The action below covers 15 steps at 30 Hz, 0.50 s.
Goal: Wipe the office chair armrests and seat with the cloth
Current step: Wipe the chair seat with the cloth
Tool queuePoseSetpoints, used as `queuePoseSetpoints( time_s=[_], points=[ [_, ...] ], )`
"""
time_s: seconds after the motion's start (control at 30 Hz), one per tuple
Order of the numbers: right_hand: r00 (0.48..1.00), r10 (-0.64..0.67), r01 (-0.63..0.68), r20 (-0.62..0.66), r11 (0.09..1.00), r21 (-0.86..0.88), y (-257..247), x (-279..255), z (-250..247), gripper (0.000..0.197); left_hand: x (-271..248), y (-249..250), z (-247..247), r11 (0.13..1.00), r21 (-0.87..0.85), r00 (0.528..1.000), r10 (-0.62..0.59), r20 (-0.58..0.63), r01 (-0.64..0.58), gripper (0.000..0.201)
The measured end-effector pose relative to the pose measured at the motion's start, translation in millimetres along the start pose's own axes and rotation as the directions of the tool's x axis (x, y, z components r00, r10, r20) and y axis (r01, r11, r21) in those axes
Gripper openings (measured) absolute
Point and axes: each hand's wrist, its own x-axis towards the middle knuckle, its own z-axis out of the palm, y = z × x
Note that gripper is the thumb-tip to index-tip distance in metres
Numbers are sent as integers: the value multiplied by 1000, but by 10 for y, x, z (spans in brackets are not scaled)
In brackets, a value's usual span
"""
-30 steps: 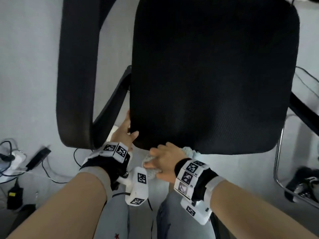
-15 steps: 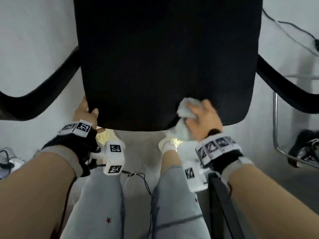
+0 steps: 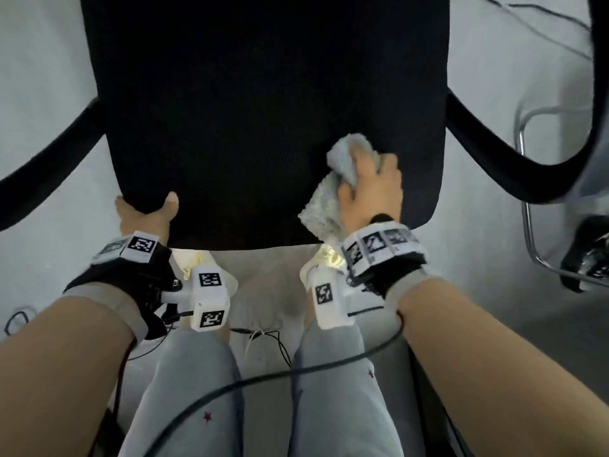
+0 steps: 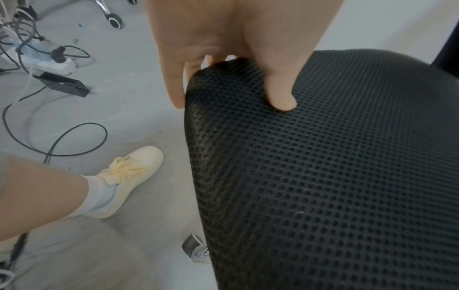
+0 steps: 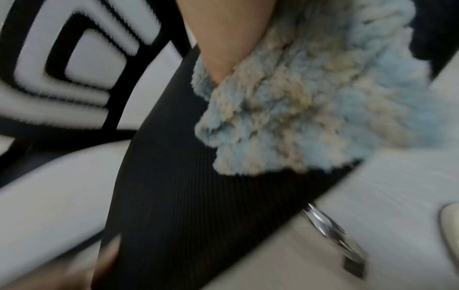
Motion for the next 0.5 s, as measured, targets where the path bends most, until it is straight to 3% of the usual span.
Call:
queuePoseSetpoints(
  time_s=[0.03, 0.1, 0.2, 0.23, 0.27, 0.33, 0.37, 0.43, 0.5],
  points=[
    [997, -54, 58, 47, 995, -87, -80, -127, 106, 58, -24, 14, -3, 1000, 20, 1000, -9, -2, 9, 94],
    [964, -225, 241, 142, 965, -102, -228, -402, 286, 62, -38, 35, -21, 998, 57, 1000, -4, -4, 4, 98],
    [807, -418, 469, 417, 883, -21, -236, -589, 346, 60, -108, 115, -61, 988, 149, 999, 42, -2, -41, 103],
    [777, -470, 519, 419, 855, -4, -178, -563, 289, 59, -151, 158, -65, 976, 204, 996, 85, -8, -82, 106],
    [807, -477, 511, 349, 860, -6, -92, -498, 217, 58, -190, 204, -67, 956, 252, 987, 158, -7, -151, 110],
    [936, -309, 320, 169, 946, -45, 147, -255, 41, 57, -228, 298, -49, 892, 337, 951, 307, 38, -301, 118],
    [975, -186, 197, 125, 977, -79, 283, -112, -58, 57, -214, 336, -30, 858, 376, 935, 347, 79, -350, 121],
    [1000, 5, -5, 6, 996, -88, 473, 122, -286, 57, -162, 397, 16, 810, 448, 925, 351, 145, -378, 126],
    [981, 129, -135, -143, 990, -36, 504, 321, -417, 53, -125, 407, 75, 775, 512, 928, 329, 173, -370, 130]
  ],
)
